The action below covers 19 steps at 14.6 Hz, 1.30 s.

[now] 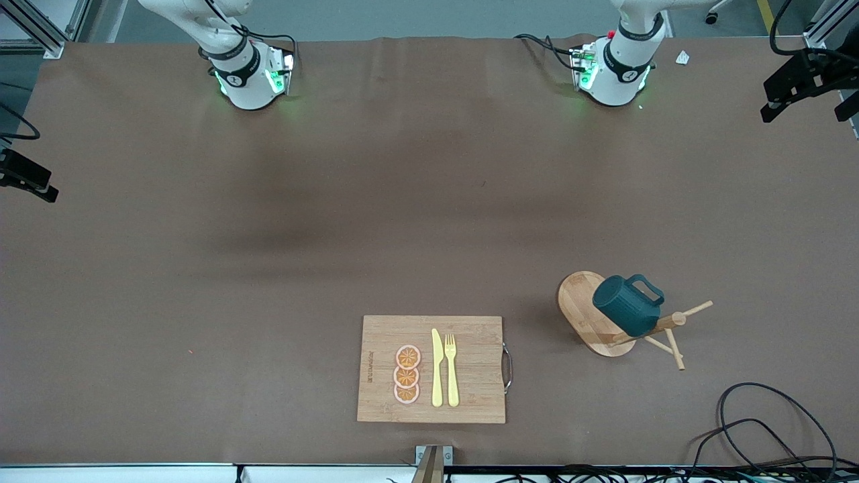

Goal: Pass cup and hang on rack

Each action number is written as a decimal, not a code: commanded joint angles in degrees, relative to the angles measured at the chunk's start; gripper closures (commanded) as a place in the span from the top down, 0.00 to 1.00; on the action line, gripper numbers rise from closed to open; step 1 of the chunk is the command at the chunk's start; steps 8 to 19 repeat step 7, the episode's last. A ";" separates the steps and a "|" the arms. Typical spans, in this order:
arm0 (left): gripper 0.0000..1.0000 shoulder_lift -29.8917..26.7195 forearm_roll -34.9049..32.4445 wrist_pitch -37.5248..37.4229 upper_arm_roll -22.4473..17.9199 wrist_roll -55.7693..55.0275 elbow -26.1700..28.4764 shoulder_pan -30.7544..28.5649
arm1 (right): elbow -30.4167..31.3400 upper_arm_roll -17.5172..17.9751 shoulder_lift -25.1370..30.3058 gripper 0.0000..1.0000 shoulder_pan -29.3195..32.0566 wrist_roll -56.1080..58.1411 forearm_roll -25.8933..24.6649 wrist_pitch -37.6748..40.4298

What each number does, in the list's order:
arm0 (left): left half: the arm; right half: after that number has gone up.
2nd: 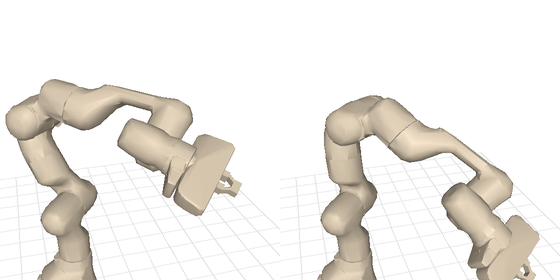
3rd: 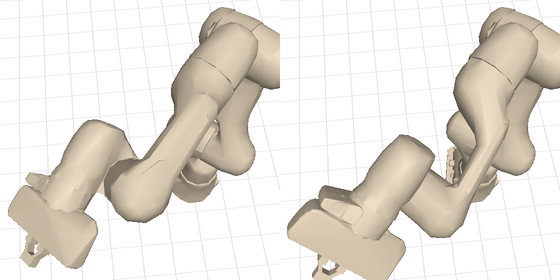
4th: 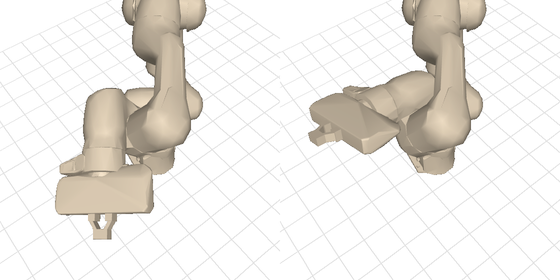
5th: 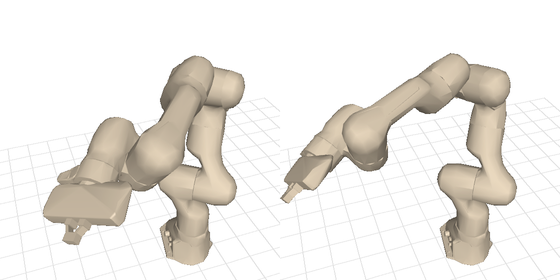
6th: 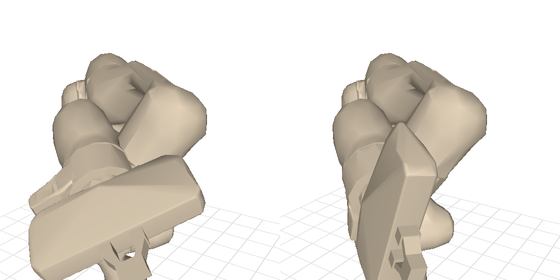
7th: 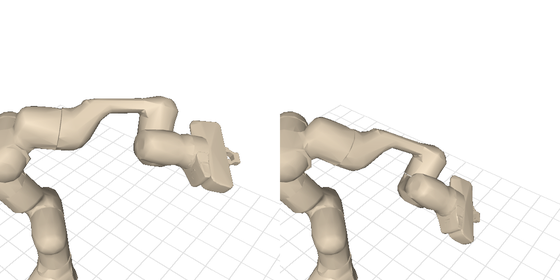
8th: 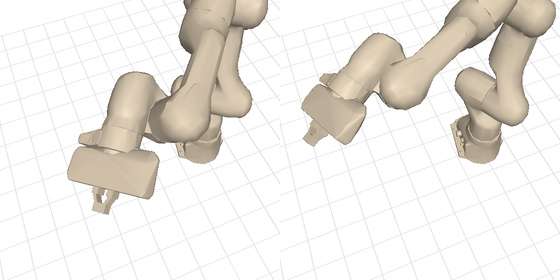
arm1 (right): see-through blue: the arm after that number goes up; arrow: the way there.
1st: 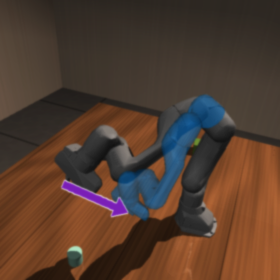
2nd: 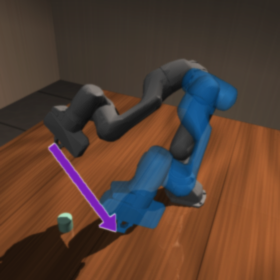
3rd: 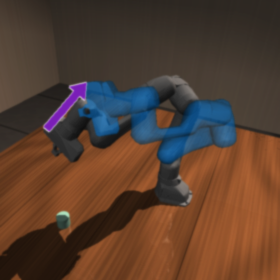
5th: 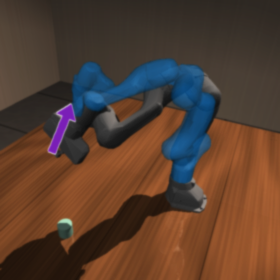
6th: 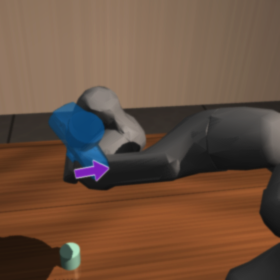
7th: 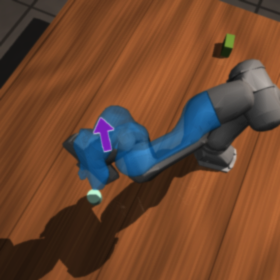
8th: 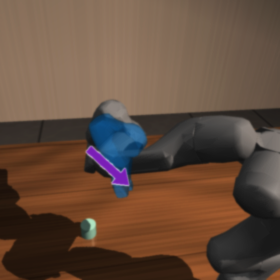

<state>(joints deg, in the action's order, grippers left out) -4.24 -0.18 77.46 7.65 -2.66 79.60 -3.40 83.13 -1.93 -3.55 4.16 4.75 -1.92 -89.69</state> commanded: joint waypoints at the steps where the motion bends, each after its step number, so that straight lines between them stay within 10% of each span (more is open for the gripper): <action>1: 1.00 -1.91 1.93 0.06 -2.28 0.37 1.96 0.94 | 0.98 0.26 1.17 1.00 0.50 0.69 0.43 -0.05; 19: 1.00 -1.47 1.93 0.94 -3.25 0.29 1.78 1.38 | 0.98 0.26 1.17 1.00 0.50 0.61 0.43 -0.13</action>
